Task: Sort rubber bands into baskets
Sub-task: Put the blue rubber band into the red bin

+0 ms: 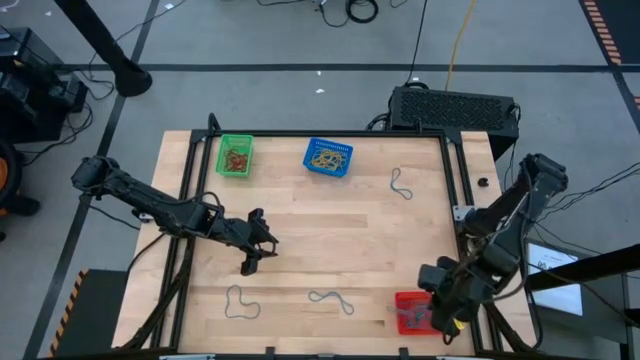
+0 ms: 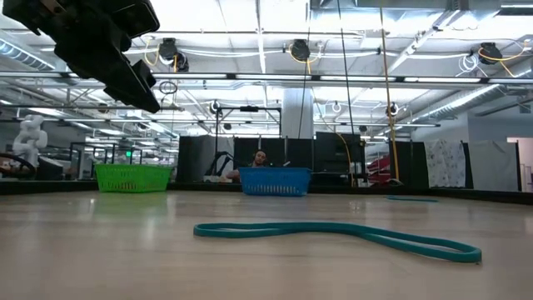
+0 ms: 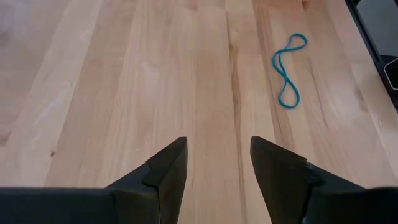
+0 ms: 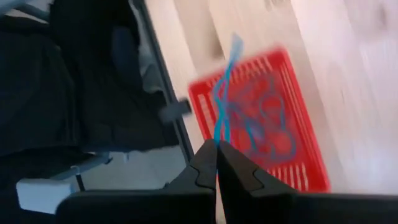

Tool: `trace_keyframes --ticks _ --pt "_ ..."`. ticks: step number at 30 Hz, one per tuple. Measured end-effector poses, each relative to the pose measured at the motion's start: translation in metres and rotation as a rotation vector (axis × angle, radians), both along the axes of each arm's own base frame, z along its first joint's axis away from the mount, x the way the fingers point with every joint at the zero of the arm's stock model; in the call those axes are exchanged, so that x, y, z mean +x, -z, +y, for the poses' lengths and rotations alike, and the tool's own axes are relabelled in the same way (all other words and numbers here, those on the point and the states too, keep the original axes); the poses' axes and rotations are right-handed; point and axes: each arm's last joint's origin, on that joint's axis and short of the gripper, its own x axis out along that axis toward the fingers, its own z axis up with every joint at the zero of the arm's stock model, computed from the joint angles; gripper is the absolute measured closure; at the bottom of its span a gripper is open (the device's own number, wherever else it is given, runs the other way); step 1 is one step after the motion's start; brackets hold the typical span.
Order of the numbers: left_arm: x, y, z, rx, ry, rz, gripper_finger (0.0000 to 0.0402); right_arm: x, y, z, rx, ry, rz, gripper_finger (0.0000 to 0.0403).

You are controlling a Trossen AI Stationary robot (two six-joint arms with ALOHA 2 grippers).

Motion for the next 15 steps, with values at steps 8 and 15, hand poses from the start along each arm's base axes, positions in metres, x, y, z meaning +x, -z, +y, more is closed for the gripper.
trace_keyframes --ticks 8,15 --pt "0.000 0.000 0.000 0.000 0.000 0.000 0.0219 -0.030 0.005 0.008 -0.014 0.090 0.202 0.0402" --pt "0.000 0.000 0.000 0.000 -0.001 0.001 0.0219 -0.033 0.006 0.009 -0.034 0.162 0.182 0.0402"
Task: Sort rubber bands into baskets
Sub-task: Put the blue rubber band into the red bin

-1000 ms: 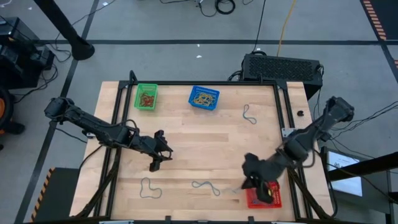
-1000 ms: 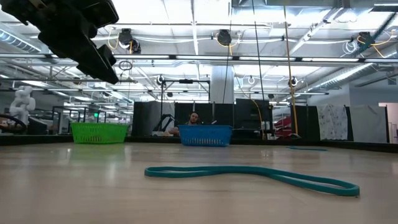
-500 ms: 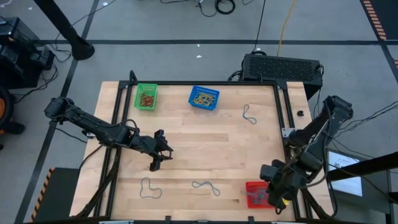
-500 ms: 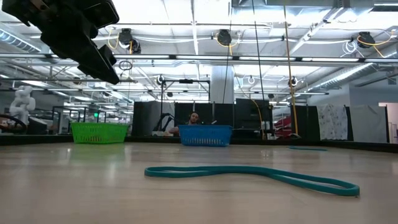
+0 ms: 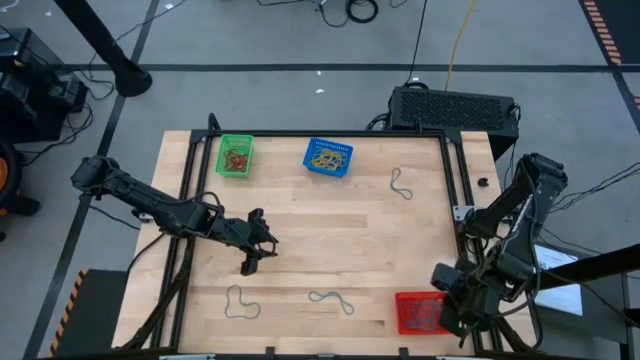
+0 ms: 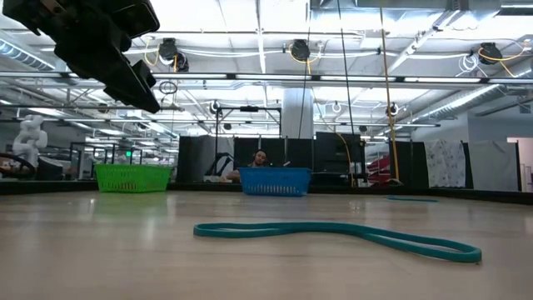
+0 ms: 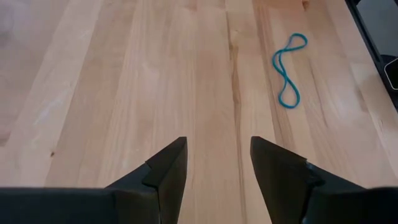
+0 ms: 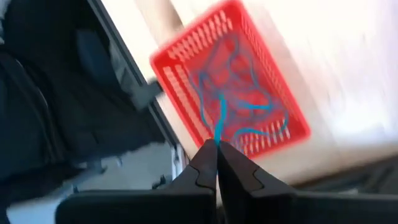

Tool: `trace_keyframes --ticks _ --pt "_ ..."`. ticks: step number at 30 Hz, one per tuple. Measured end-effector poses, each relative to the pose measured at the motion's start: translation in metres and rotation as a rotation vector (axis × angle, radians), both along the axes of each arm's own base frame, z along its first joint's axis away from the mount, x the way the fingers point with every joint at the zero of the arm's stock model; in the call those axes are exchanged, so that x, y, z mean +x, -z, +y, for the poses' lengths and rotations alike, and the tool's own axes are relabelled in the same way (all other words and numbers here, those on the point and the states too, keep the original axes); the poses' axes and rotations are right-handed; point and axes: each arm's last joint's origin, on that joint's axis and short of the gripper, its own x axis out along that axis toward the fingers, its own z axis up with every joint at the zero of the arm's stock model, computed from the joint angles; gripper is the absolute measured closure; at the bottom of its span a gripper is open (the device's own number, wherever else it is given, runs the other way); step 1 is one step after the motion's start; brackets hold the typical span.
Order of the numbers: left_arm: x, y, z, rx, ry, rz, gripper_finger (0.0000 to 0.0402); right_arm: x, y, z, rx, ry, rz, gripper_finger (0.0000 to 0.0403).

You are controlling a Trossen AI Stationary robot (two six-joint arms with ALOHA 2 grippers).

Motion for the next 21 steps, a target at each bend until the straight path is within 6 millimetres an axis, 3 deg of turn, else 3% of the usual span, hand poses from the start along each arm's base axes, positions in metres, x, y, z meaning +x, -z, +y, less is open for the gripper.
trace_keyframes --ticks 9,21 --pt "-0.001 0.000 -0.002 -0.065 0.039 0.021 0.0219 0.007 -0.001 0.001 -0.092 -0.023 -0.200 0.0403" --pt "-0.004 0.000 -0.012 -0.098 0.116 0.036 0.0219 0.023 0.035 0.022 -0.210 -0.121 -0.095 0.0399"
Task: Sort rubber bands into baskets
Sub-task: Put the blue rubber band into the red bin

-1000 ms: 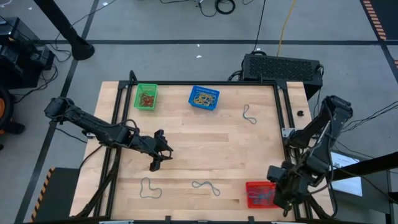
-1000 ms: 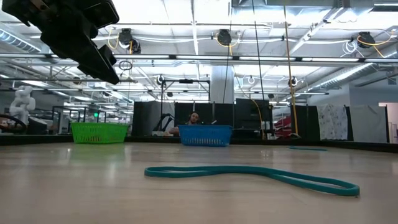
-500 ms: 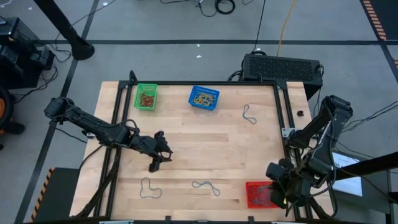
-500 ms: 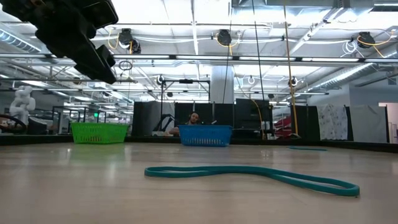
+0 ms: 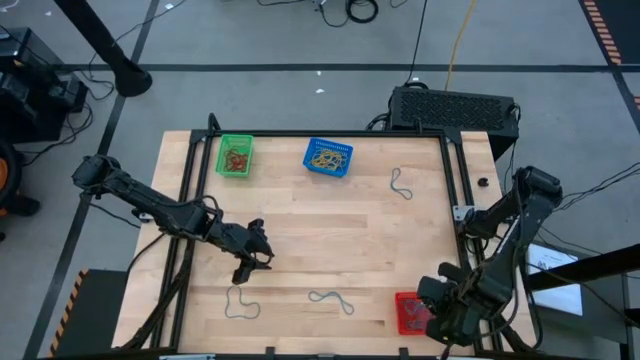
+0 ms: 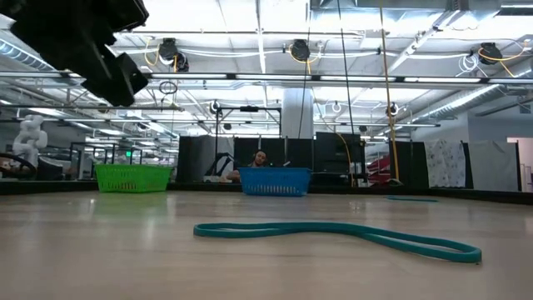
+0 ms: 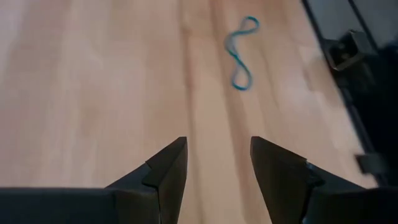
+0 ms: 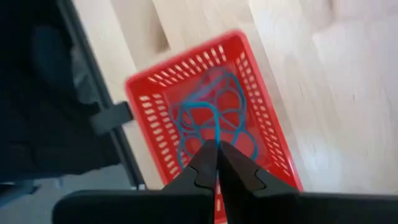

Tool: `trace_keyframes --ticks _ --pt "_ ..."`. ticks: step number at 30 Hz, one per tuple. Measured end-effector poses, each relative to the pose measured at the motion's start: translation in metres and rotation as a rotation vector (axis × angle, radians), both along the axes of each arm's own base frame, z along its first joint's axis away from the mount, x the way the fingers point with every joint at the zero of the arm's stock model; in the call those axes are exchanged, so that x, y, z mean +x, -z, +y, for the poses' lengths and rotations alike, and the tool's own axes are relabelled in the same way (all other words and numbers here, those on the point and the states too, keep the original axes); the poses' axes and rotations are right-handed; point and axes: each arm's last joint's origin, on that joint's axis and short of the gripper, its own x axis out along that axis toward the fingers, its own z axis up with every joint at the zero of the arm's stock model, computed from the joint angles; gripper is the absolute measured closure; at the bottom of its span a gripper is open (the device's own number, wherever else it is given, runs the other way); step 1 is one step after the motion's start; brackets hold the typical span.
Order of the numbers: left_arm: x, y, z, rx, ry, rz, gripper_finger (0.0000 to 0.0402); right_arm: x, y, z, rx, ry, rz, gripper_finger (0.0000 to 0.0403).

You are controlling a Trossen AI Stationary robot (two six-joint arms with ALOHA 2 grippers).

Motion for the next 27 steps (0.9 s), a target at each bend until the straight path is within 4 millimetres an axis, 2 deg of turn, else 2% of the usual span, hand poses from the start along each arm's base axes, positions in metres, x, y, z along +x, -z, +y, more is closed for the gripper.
trace_keyframes --ticks 7,17,22,27 --pt "-0.004 -0.005 -0.015 -0.016 0.076 -0.015 0.0219 0.007 0.018 0.005 -0.027 -0.002 0.123 0.0367" --pt "-0.011 -0.009 -0.035 -0.095 0.120 -0.027 0.0219 0.016 0.017 0.000 0.026 -0.027 0.168 0.0324" --pt "-0.021 -0.007 -0.053 -0.163 0.135 0.024 0.0219 0.033 0.008 0.000 0.110 -0.082 0.022 0.0318" --pt "-0.028 0.002 -0.069 -0.189 0.103 0.093 0.0219 0.057 -0.001 0.001 0.115 -0.190 -0.228 0.0321"
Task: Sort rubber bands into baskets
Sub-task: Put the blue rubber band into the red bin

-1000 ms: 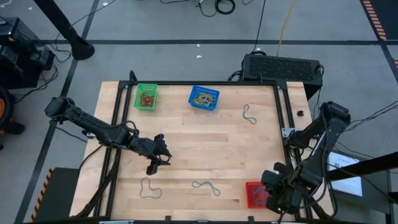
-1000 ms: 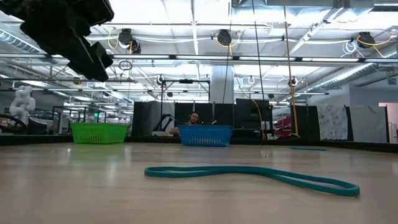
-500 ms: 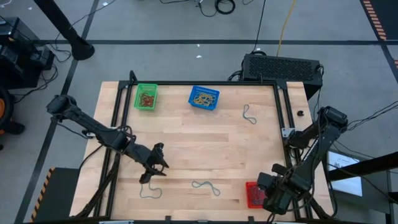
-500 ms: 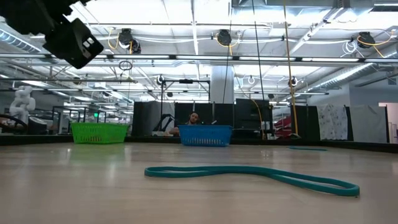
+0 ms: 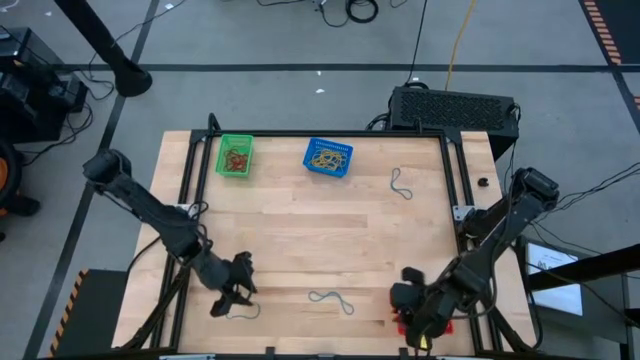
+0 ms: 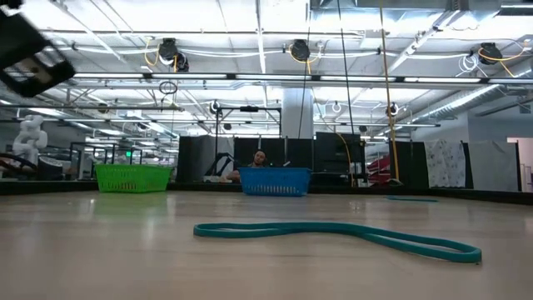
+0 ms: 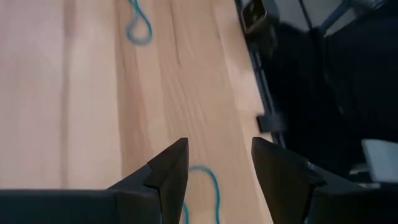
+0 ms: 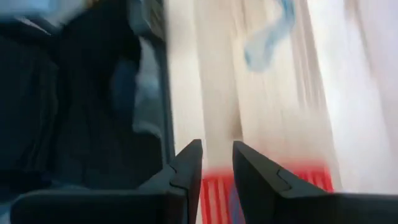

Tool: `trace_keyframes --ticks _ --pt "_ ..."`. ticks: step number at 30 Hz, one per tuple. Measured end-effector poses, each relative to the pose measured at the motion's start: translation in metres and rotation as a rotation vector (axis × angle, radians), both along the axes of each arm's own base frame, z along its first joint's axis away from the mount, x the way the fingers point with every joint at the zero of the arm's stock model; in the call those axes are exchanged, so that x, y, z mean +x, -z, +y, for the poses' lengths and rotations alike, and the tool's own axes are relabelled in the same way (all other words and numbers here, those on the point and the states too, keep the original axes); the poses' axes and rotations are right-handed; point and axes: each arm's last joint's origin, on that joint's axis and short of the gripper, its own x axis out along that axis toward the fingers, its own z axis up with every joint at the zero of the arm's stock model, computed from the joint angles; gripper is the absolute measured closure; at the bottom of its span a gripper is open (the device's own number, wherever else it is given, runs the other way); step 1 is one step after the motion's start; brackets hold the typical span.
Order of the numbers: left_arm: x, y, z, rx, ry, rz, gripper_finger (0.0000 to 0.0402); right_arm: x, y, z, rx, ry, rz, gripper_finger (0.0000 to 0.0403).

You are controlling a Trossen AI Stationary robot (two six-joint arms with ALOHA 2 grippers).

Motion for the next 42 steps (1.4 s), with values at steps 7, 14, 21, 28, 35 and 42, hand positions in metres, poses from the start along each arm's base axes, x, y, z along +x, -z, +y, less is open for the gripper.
trace_keyframes --ticks 7,14,21,28,35,42 --pt "-0.005 0.033 -0.024 0.022 -0.030 0.178 0.0219 0.028 -0.016 -0.002 -0.114 -0.101 -0.379 0.0321" --pt "-0.011 0.059 -0.037 0.079 -0.018 0.283 0.0219 0.043 -0.024 -0.006 -0.216 -0.192 -0.542 0.0321" --pt "-0.013 0.067 -0.040 0.139 -0.037 0.274 0.0219 0.051 -0.022 -0.011 -0.274 -0.225 -0.559 0.0321" --pt "-0.019 0.082 -0.049 0.224 -0.019 0.271 0.0224 0.053 -0.017 -0.011 -0.299 -0.257 -0.549 0.0321" --pt "-0.033 0.088 -0.057 0.337 0.003 0.195 0.0300 0.054 -0.017 -0.011 -0.310 -0.270 -0.551 0.0321" --pt "-0.040 0.089 -0.059 0.358 0.015 0.203 0.0394 0.053 -0.017 -0.011 -0.309 -0.270 -0.553 0.0321"
